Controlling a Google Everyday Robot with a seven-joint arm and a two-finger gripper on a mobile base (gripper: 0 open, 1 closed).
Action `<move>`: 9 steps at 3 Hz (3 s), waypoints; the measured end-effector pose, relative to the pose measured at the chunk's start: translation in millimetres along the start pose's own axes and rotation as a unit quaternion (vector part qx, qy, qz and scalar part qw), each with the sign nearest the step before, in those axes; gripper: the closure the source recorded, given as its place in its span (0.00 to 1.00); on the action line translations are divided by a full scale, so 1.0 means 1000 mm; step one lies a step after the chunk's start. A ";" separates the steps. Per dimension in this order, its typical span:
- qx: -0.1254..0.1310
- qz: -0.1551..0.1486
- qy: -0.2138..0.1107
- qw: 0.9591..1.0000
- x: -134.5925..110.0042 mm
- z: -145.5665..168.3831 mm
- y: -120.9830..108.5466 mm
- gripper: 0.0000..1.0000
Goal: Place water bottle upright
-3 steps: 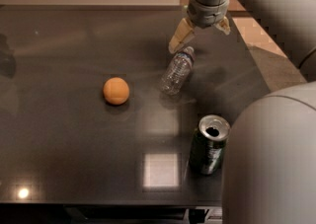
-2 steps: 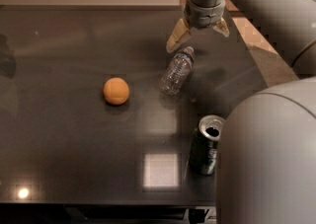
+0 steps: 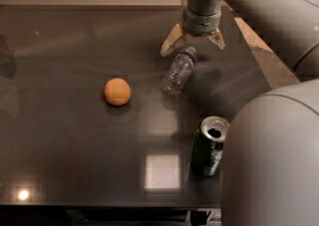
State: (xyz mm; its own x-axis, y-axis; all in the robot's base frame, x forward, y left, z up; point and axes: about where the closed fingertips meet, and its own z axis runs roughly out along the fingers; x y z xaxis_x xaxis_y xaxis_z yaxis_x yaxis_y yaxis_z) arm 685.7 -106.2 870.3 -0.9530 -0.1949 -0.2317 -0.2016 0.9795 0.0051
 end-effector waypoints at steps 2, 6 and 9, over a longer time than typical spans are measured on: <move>0.000 0.017 0.011 1.000 -0.001 0.000 0.003 0.00; -0.006 0.174 0.067 0.982 0.004 0.017 0.012 0.00; -0.008 0.202 0.095 0.975 0.012 0.030 0.020 0.51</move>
Offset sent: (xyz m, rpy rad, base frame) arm -0.0026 0.0039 0.0058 0.0031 0.0613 -0.0843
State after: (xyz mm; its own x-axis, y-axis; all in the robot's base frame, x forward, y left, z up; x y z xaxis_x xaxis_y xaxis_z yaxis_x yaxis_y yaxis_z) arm 676.9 -87.4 838.5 -0.9798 0.1985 -0.0229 0.1963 0.9777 0.0742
